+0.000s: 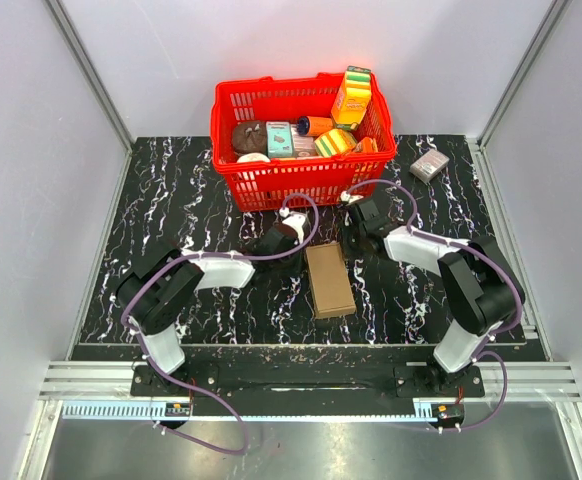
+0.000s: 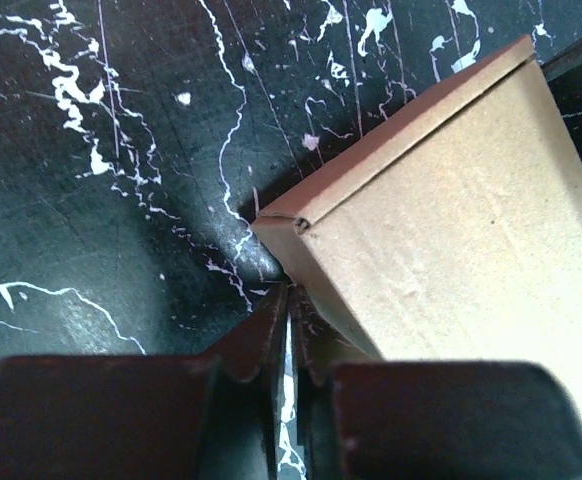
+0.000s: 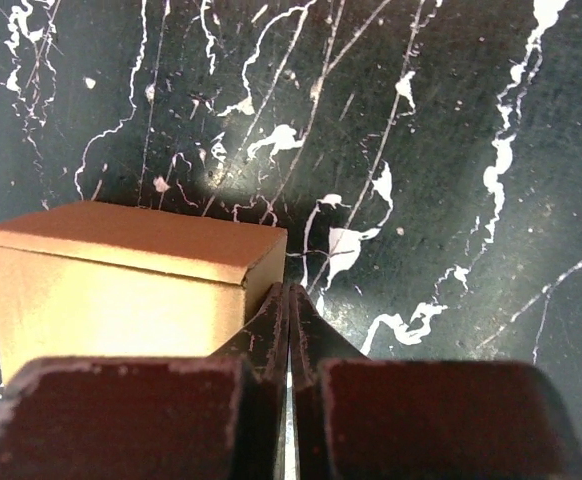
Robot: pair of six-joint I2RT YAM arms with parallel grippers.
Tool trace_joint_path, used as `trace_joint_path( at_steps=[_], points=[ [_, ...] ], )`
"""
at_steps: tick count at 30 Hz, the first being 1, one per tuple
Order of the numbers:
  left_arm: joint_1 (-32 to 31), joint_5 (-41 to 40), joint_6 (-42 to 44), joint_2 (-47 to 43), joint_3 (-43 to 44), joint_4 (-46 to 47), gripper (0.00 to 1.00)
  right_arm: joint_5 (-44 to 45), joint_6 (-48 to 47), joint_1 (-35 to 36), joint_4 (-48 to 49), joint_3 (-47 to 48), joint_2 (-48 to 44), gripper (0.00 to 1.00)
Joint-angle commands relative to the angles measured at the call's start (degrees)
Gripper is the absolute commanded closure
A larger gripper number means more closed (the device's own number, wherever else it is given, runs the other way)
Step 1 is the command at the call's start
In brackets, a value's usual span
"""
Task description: Fold the paper box
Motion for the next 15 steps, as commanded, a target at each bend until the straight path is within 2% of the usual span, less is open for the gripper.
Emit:
trace_joint_path(
  at_steps=[1, 2, 3, 4, 8, 9, 10, 13, 15],
  points=[
    [-0.82, -3.14, -0.95, -4.26, -1.31, -0.56, 0.86, 7.95, 4.10, 1.18, -0.92, -1.10, -5.11, 1.00],
    [-0.73, -3.94, -1.30, -5.48, -2.19, -1.00, 0.83, 11.36, 4.54, 1.00, -1.79, -1.19, -5.90, 0.98],
    [-0.55, -4.82, -1.66, -8.02, -4.02, -2.14, 0.73, 12.96, 4.98, 0.91, -3.37, -1.28, -7.74, 0.97],
    [-0.29, -6.13, -2.18, -9.44, -4.91, -2.76, 0.70, 14.63, 6.03, 0.82, -4.08, -1.54, -8.71, 0.95],
    [-0.11, -8.60, -2.54, -16.12, -8.60, -6.36, 0.56, 19.91, 8.50, 0.56, -6.02, -4.00, -14.95, 0.72],
    [-0.11, -9.21, -2.89, -18.83, -8.96, -8.20, 0.51, 20.45, 8.94, 0.47, -6.46, -4.44, -17.83, 0.63],
    [-0.11, -10.18, -3.06, -20.33, -9.57, -9.00, 0.39, 20.97, 9.64, 0.47, -6.72, -5.58, -19.34, 0.61],
    [-0.11, -11.85, -3.33, -26.57, -10.98, -13.30, 0.15, 20.63, 10.00, 0.47, -7.43, -7.86, -26.11, 0.57],
    [-0.11, -12.73, -2.81, -31.65, -11.86, -16.72, 0.11, 18.26, 9.56, 0.47, -6.90, -9.36, -31.71, 0.55]
  ],
)
